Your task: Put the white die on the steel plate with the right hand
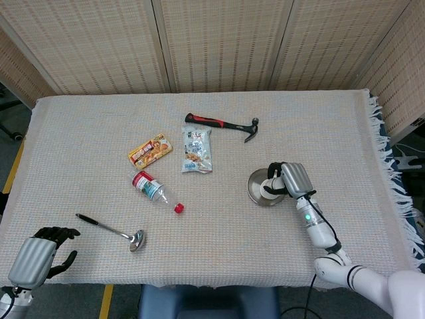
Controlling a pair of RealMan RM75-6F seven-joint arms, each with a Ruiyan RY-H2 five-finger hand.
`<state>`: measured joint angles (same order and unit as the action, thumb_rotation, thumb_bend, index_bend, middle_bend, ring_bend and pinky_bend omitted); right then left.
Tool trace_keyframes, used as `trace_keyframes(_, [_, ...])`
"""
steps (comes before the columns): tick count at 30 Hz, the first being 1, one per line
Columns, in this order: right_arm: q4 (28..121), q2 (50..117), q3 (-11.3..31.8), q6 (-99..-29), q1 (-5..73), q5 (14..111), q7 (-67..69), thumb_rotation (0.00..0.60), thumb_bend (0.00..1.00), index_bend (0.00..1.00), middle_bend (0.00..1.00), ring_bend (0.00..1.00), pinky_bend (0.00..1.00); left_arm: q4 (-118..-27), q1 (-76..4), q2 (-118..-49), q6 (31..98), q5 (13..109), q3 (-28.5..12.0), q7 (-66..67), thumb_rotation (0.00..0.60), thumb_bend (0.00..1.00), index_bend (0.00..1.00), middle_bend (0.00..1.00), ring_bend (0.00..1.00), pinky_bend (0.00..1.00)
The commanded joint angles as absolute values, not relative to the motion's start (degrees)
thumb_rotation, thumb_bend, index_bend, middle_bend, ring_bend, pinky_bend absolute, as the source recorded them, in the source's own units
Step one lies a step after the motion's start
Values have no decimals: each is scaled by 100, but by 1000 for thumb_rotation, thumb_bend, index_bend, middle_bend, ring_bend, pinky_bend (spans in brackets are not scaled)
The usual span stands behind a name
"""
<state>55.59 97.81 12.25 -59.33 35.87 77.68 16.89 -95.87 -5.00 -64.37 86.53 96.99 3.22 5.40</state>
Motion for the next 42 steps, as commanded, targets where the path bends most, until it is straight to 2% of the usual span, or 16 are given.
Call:
trace_keyframes(1, [5363, 9904, 1217, -5876, 3642, 7764, 1767, 600, 69, 600, 553, 565, 917, -9594, -501, -6434, 8649, 9702, 326, 539, 600, 335, 376, 428, 362, 373])
trace_keyframes(18, [3679, 10713, 1292, -5726, 4011, 7816, 2416, 600, 69, 600, 553, 565, 916, -9623, -508, -6416, 8611, 9703, 345, 541, 600, 336, 377, 428, 362, 373])
trace_keyframes(25, [3012, 11062, 1240, -5894, 4110, 7928, 2517, 600, 68, 600, 553, 565, 916, -9624, -511, -6413, 8610, 9711, 347, 536, 600, 336, 377, 428, 361, 373])
trace_keyframes(29, [3173, 11033, 1201, -5739, 4102, 7940, 2961, 600, 69, 600, 553, 565, 916, -9616, -513, -6417, 8599, 9698, 346, 529, 600, 336, 377, 428, 362, 373])
trace_keyframes(36, [4093, 10576, 1201, -5323, 4051, 7878, 3805, 600, 69, 600, 553, 565, 915, -9617, -516, -6422, 8596, 9723, 356, 553, 600, 335, 377, 428, 363, 374])
trace_keyframes(42, [4201, 10483, 1194, -5383, 4002, 7868, 3695, 600, 69, 600, 553, 565, 916, -9618, -519, -6424, 8580, 9707, 355, 557, 600, 336, 376, 428, 363, 374])
